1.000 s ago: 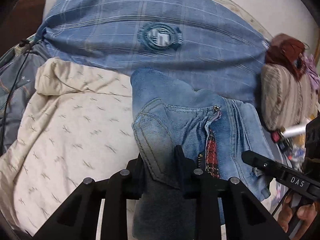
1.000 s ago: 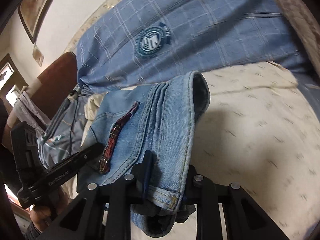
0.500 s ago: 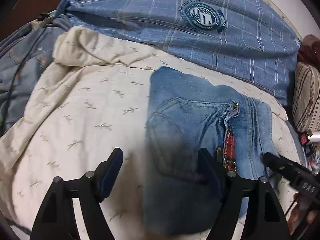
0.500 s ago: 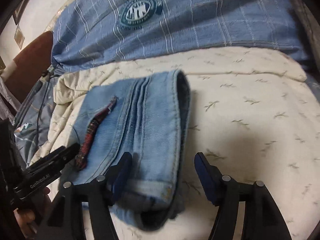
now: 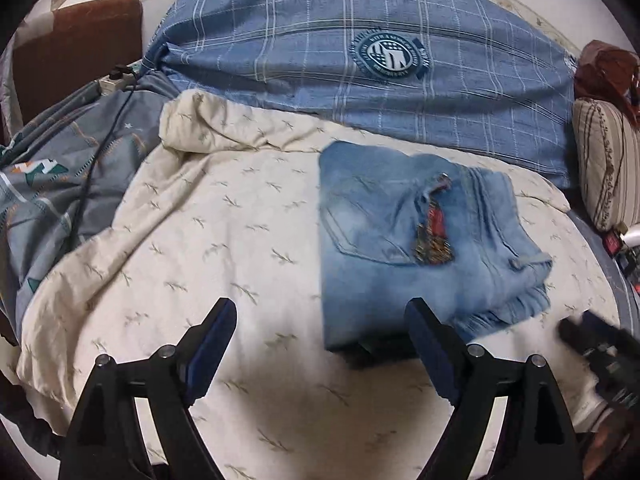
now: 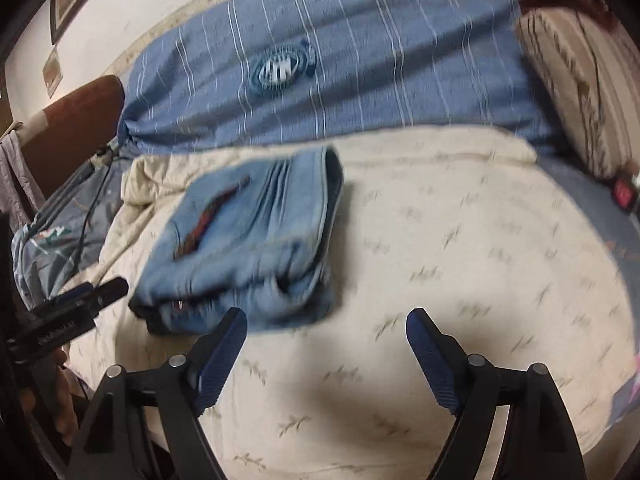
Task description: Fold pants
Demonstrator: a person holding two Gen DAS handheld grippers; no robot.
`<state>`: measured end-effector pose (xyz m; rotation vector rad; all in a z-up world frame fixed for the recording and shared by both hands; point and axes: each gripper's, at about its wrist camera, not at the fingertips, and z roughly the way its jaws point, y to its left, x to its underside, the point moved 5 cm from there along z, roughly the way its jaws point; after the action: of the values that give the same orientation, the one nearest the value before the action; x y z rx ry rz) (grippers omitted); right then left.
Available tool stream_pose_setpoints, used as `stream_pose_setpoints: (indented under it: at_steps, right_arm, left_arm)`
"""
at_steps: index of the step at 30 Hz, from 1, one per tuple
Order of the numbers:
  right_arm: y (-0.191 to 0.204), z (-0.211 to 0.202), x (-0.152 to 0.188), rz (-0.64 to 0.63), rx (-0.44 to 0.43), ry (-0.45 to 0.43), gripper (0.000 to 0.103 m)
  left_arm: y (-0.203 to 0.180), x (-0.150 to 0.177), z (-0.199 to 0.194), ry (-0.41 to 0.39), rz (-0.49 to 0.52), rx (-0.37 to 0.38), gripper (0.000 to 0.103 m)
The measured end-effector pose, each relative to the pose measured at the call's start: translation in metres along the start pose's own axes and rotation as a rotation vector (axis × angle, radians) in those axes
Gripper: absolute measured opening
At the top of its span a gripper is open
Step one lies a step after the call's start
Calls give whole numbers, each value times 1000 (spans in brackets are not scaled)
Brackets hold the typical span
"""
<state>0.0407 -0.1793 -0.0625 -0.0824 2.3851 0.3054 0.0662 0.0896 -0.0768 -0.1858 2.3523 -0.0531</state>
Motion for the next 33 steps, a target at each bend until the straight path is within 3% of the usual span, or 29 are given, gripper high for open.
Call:
stream_pose_setpoints:
  at_steps: [3, 7, 13, 20, 27, 33]
  right_arm:
    - [8, 6, 9, -34, -2, 7, 84]
    - [21, -3, 10, -115, 29, -61, 84]
    - [21, -12, 8, -119, 42, -86, 84]
    - [24, -15, 6, -116, 58, -79, 84]
    - [33, -9, 11, -110, 44, -67, 84]
    - [38, -3, 10, -123, 38, -68, 84]
  left_arm:
    - [-13, 6, -7, -9, 11, 7, 87]
    - [-25, 7, -20, -37, 27, 12, 87]
    - [-32, 6, -34, -73, 47, -5, 88]
    - [-26, 19, -32, -38, 64, -28, 89]
    - [-13, 29, -28, 24, 10, -16, 89]
    - [-13, 25, -41, 0, 14, -4, 97]
